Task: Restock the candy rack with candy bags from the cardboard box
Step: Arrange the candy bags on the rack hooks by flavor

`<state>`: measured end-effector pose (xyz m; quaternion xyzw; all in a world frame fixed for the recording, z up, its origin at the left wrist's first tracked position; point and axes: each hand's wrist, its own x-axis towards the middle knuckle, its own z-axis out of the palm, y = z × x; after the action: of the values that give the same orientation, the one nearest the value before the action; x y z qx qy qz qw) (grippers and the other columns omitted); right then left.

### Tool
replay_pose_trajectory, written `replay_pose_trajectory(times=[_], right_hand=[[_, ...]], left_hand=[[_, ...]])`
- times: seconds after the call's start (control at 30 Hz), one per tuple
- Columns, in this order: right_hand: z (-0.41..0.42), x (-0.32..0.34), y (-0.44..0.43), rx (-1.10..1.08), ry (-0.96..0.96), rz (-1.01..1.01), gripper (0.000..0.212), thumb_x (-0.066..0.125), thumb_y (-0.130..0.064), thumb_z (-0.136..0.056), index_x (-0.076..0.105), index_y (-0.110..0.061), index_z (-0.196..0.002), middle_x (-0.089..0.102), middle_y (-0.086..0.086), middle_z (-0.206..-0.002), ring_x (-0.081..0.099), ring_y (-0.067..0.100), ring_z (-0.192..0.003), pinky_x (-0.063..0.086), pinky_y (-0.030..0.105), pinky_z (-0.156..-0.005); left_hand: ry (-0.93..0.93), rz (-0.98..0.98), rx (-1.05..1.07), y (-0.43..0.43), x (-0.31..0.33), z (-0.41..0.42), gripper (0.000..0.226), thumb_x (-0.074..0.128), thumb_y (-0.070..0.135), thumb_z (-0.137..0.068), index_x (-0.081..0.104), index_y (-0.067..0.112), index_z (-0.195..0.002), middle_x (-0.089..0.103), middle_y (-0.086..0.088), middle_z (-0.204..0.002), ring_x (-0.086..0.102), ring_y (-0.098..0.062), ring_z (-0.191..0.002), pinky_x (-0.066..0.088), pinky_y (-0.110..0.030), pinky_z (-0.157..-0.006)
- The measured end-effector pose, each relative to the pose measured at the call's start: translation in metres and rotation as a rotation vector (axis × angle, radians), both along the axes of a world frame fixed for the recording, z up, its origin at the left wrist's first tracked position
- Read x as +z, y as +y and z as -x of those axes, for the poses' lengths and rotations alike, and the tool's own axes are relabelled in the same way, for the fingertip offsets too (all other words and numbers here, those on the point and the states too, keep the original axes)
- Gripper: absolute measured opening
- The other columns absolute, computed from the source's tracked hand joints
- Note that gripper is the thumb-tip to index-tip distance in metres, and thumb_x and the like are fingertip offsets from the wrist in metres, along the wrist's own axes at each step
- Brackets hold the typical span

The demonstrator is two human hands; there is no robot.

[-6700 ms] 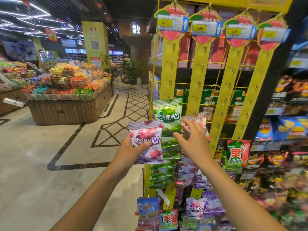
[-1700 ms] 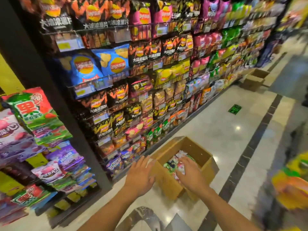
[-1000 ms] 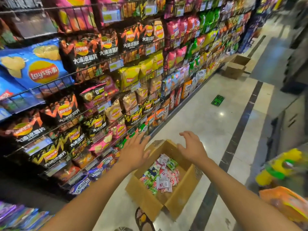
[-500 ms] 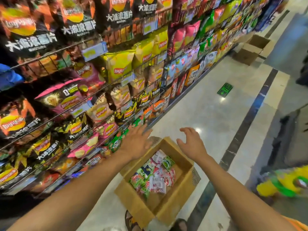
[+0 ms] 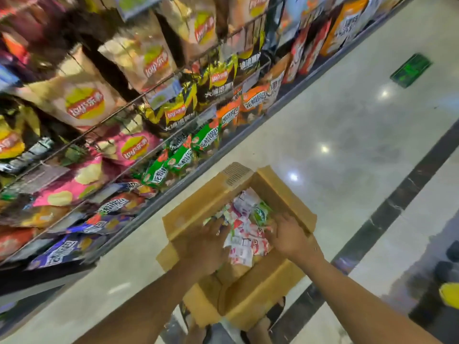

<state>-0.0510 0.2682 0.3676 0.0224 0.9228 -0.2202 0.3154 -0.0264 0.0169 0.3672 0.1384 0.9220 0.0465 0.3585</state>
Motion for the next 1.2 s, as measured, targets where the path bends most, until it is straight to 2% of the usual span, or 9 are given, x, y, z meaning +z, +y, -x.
replay_pose_trajectory(times=[0.17, 0.57, 0.67, 0.77, 0.9, 0.97, 1.07, 1.13, 1.2], right_hand=[[-0.015, -0.104, -0.001, 0.069, -0.078, -0.008, 0.057, 0.064, -0.049, -0.092, 0.053, -0.023, -0.141, 0.054, 0.005, -0.138, 0.056, 0.027, -0.124, 0.05, 0.039, -0.099], [-0.058, -0.338, -0.052, 0.264, -0.255, -0.08, 0.059, 0.054, -0.03, -0.096, 0.038, -0.02, -0.153, 0.038, 0.009, -0.158, 0.037, 0.032, -0.144, 0.042, 0.043, -0.109], [-0.065, -0.381, -0.066, 0.3, -0.276, -0.107, 0.065, 0.052, -0.016, -0.095, 0.032, -0.023, -0.157, 0.029, 0.009, -0.164, 0.025, 0.032, -0.151, 0.03, 0.049, -0.121], [-0.071, -0.408, -0.077, 0.319, -0.302, -0.161, 0.074, 0.053, -0.018, -0.098, 0.016, -0.023, -0.162, 0.011, 0.007, -0.17, 0.006, 0.031, -0.157, 0.014, 0.051, -0.126], [-0.083, -0.426, -0.087, 0.451, -0.303, -0.307, 0.099, 0.065, -0.02, -0.094, -0.008, -0.02, -0.162, -0.01, 0.009, -0.17, -0.009, 0.034, -0.157, 0.011, 0.054, -0.127], [-0.082, -0.429, -0.089, 0.468, -0.261, -0.341, 0.102, 0.07, -0.013, -0.088, -0.001, -0.019, -0.161, -0.001, 0.011, -0.167, 0.001, 0.037, -0.156, 0.021, 0.052, -0.125], [-0.071, -0.425, -0.081, 0.333, -0.184, -0.215, 0.077, 0.066, -0.011, -0.089, 0.025, -0.024, -0.153, 0.025, 0.005, -0.159, 0.023, 0.03, -0.147, 0.044, 0.042, -0.111], [-0.061, -0.417, -0.073, 0.277, -0.168, -0.094, 0.059, 0.057, -0.02, -0.096, 0.035, -0.021, -0.151, 0.037, 0.004, -0.156, 0.032, 0.028, -0.144, 0.048, 0.04, -0.105], [-0.055, -0.405, -0.065, 0.208, -0.168, 0.015, 0.048, 0.052, -0.023, -0.098, 0.044, -0.017, -0.145, 0.053, 0.008, -0.143, 0.05, 0.028, -0.131, 0.051, 0.038, -0.096]], left_hand=[[-0.108, 0.008, 0.016, 0.0, -0.109, -0.014, 0.071, 0.022, 0.059, -0.102, 0.016, 0.028, -0.166, 0.013, -0.007, -0.174, 0.011, -0.03, -0.161, 0.019, -0.051, -0.128], [-0.272, -0.043, 0.013, -0.011, -0.312, -0.029, 0.073, 0.047, 0.042, -0.105, 0.011, 0.026, -0.166, 0.012, -0.008, -0.174, 0.008, -0.028, -0.161, 0.016, -0.047, -0.13], [-0.293, -0.059, 0.11, -0.016, -0.345, -0.03, 0.074, 0.049, 0.038, -0.105, 0.011, 0.026, -0.167, 0.011, -0.006, -0.174, 0.009, -0.027, -0.161, 0.019, -0.045, -0.129], [-0.298, -0.099, 0.203, -0.022, -0.369, -0.03, 0.069, 0.048, 0.036, -0.105, 0.016, 0.026, -0.166, 0.013, -0.002, -0.174, 0.012, -0.025, -0.16, 0.022, -0.042, -0.128], [-0.326, -0.168, 0.307, -0.027, -0.381, -0.026, 0.067, 0.049, 0.035, -0.106, 0.019, 0.026, -0.165, 0.014, 0.0, -0.173, 0.016, -0.023, -0.159, 0.024, -0.042, -0.128], [-0.333, -0.206, 0.367, -0.03, -0.383, -0.025, 0.065, 0.05, 0.034, -0.107, 0.021, 0.027, -0.165, 0.017, 0.002, -0.173, 0.019, -0.022, -0.158, 0.028, -0.042, -0.126], [-0.369, -0.24, 0.511, -0.035, -0.383, -0.022, 0.061, 0.051, 0.032, -0.106, 0.028, 0.029, -0.162, 0.026, 0.001, -0.169, 0.04, -0.028, -0.148, 0.041, -0.045, -0.117], [-0.402, -0.275, 0.644, -0.036, -0.376, -0.02, 0.055, 0.05, 0.027, -0.107, 0.033, 0.03, -0.159, 0.035, -0.002, -0.165, 0.059, -0.036, -0.128, 0.053, -0.045, -0.103], [-0.422, -0.321, 0.757, -0.036, -0.37, -0.019, 0.049, 0.047, 0.017, -0.109, 0.038, 0.028, -0.156, 0.042, -0.003, -0.16, 0.069, -0.031, -0.098, 0.059, -0.03, -0.074]])
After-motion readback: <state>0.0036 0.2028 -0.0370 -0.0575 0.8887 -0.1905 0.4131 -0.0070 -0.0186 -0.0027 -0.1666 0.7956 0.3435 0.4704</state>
